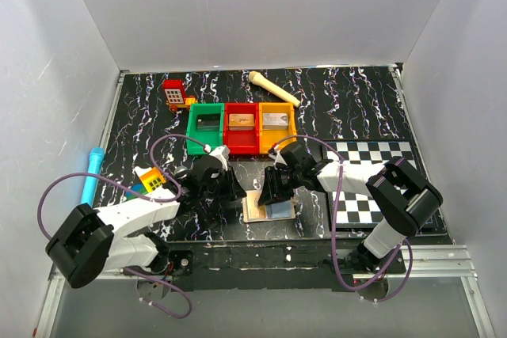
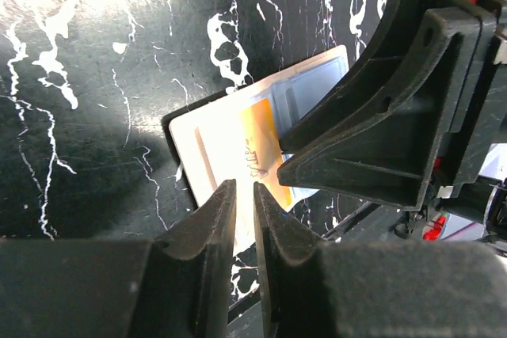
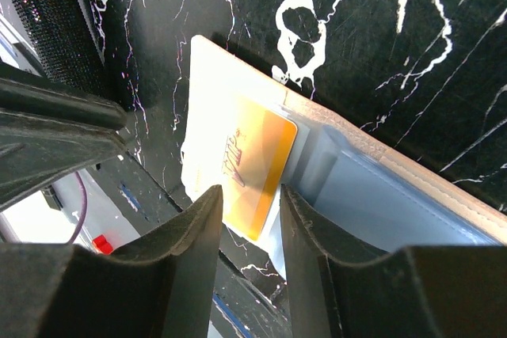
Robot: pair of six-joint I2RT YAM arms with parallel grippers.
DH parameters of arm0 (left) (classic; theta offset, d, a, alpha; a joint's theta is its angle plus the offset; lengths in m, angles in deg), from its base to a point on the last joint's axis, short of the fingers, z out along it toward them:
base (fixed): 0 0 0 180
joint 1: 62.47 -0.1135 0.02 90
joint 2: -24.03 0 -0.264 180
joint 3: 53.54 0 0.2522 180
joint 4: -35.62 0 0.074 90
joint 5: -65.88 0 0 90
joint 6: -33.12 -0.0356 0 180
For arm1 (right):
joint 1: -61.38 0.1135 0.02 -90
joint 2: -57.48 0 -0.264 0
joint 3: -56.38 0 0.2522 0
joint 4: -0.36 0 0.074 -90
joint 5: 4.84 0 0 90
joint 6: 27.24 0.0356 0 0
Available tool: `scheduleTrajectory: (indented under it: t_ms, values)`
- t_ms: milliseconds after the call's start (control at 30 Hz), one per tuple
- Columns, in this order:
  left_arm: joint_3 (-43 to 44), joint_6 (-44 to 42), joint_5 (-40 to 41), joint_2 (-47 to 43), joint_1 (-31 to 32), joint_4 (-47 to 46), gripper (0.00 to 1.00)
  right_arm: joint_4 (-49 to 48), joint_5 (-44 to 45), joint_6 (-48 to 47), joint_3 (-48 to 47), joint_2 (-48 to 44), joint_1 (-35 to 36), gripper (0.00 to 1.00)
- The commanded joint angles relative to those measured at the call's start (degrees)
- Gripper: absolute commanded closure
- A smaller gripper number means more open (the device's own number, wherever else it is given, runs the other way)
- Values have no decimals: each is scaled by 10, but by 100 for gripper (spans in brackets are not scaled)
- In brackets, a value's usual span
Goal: Take the credit cards out of the card holder
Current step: Remove the credit card from the card holder.
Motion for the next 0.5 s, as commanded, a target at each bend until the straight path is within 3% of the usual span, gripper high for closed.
scheduleTrajectory:
  t_ms: [0, 467]
  values:
    - [26, 1, -35, 37, 2, -35, 87, 2, 5, -5, -10, -1, 2, 57]
    - [-2, 26, -61, 92, 2, -89, 90, -4, 5, 3, -6, 0, 2, 56]
